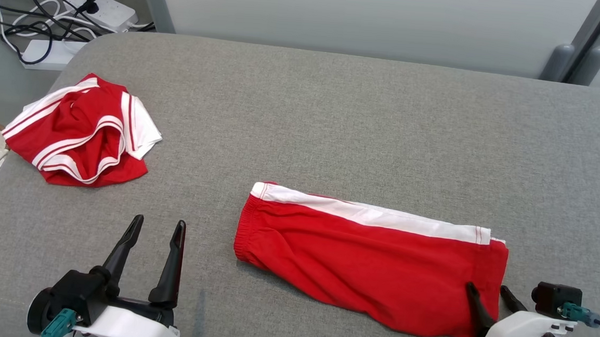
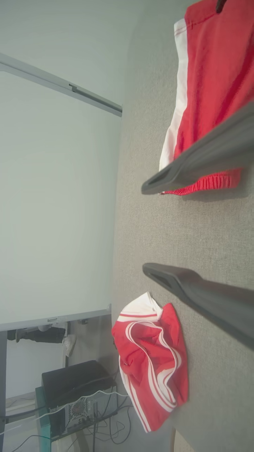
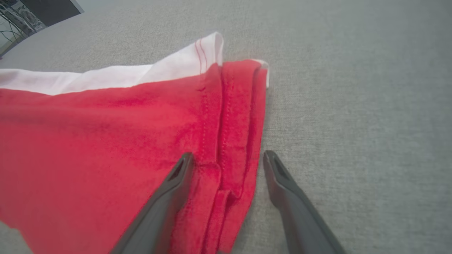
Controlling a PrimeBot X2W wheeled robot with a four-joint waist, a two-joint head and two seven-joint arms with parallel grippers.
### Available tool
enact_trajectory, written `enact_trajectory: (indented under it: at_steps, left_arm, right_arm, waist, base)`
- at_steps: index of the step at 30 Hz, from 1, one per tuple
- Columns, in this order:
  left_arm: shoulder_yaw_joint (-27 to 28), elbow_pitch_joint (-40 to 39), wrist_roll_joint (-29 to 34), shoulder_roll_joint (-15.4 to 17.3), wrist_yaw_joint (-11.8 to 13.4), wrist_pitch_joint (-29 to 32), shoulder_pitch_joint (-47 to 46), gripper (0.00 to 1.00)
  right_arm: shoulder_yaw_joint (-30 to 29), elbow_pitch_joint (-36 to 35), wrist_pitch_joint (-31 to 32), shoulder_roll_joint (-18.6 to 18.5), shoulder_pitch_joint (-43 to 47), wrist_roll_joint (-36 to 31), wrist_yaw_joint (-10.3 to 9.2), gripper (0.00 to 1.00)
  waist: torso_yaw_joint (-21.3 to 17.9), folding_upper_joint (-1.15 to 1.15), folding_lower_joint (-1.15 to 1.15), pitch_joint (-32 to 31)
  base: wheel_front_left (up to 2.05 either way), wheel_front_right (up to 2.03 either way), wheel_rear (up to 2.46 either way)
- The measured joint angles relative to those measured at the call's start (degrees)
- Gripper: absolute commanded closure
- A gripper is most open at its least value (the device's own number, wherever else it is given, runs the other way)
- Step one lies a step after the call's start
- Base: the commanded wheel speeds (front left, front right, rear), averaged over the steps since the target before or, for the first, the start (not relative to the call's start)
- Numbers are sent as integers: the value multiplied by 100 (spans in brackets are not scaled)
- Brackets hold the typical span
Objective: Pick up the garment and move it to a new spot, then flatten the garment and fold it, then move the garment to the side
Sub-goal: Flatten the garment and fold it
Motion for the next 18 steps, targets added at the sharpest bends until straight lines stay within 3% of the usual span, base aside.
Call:
enact_trajectory:
  at_steps: [1,2,3,4,12,18]
  left_arm:
    - [12,26,32,-11,-18,0,-2,0]
    - [19,56,53,-19,-46,0,-3,0]
    - [30,70,81,-31,-48,0,-4,0]
    - [46,77,91,-51,-58,0,-7,0]
    - [185,177,185,-157,-197,0,-52,0]
    - [275,219,240,-223,-260,0,-54,0]
  right_arm:
    - [27,55,-1,-3,-43,36,0,37]
    - [41,100,-2,-12,-83,65,0,37]
    - [56,127,-3,-32,-110,88,0,57]
    - [78,156,-10,-52,-139,110,0,100]
    - [141,310,-158,-127,-220,367,22,100]
    - [-240,414,-207,-382,-218,449,22,100]
  waist:
    - [16,0,0,9]
    - [32,0,0,17]
    - [46,0,0,26]
    - [56,0,0,34]
    - [38,0,0,51]
    - [-39,0,0,58]
  base:
    - [0,0,0]
    - [0,0,0]
    - [0,0,0]
    - [0,0,0]
    - [0,0,0]
    - [0,0,0]
